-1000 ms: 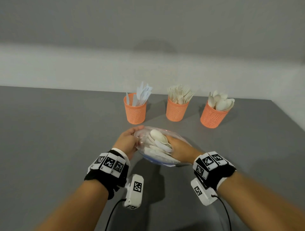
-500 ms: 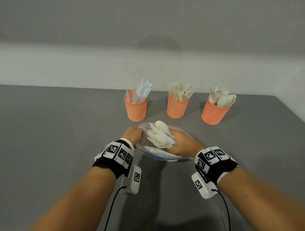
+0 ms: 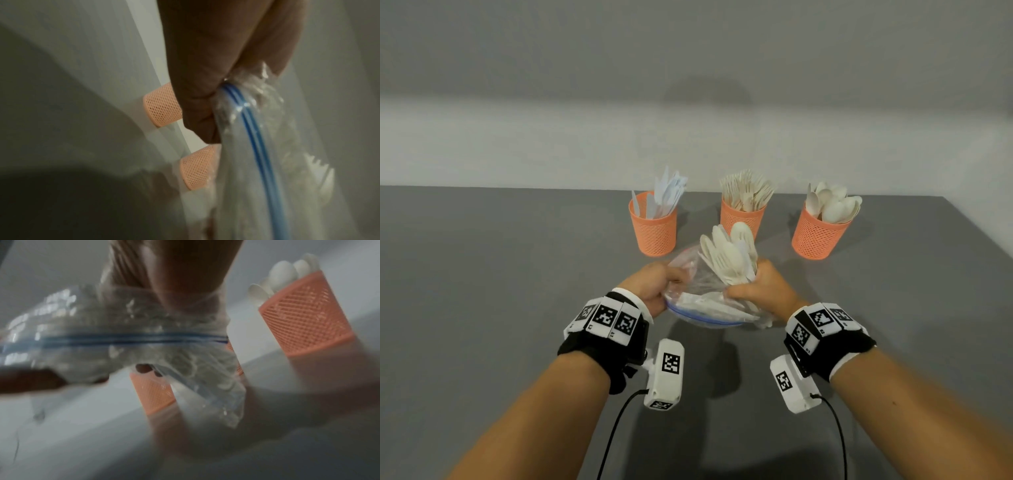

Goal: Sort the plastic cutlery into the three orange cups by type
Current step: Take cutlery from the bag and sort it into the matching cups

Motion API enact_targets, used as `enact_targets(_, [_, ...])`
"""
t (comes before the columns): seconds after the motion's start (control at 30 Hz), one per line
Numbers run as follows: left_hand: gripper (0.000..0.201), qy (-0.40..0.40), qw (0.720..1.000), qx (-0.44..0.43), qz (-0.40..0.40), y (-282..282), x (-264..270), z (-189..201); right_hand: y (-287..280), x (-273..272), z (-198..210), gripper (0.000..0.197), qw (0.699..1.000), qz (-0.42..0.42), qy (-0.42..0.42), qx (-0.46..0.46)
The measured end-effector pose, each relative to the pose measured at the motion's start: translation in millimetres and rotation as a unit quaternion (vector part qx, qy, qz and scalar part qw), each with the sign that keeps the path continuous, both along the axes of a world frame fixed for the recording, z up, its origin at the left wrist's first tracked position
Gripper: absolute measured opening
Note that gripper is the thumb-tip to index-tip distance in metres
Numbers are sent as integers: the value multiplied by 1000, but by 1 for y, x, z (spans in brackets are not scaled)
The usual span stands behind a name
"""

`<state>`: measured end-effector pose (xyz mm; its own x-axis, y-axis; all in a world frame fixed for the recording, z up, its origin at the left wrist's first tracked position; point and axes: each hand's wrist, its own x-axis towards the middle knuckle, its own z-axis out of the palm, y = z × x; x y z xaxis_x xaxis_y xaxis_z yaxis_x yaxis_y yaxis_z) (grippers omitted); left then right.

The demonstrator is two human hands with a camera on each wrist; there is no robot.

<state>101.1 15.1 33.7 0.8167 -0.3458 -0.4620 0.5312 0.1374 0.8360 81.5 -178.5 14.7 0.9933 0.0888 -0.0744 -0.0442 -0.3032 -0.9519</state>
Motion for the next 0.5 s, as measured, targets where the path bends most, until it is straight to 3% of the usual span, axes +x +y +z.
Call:
enact_targets(0.13, [30, -95, 976, 177, 81, -5, 2, -8, -2, 3, 8, 47, 987, -26, 19, 156])
enact_targets(0.27, [40, -262, 892, 368, -33, -11, -2, -16, -2, 4, 20, 35, 955, -89, -5, 283])
enact_targets(0.33, [46, -281, 849, 443, -61, -9, -2, -17, -7, 6, 23, 22, 930, -142, -4, 339])
enact_targets(0.4, [43, -235, 844, 482, -19, 0, 3, -21, -18, 8, 29, 19, 893, -209, -15, 398])
enact_targets(0.5, [42, -147, 883, 441, 62, 7, 6, -28, -34, 10, 40, 17, 873, -247, -31, 419])
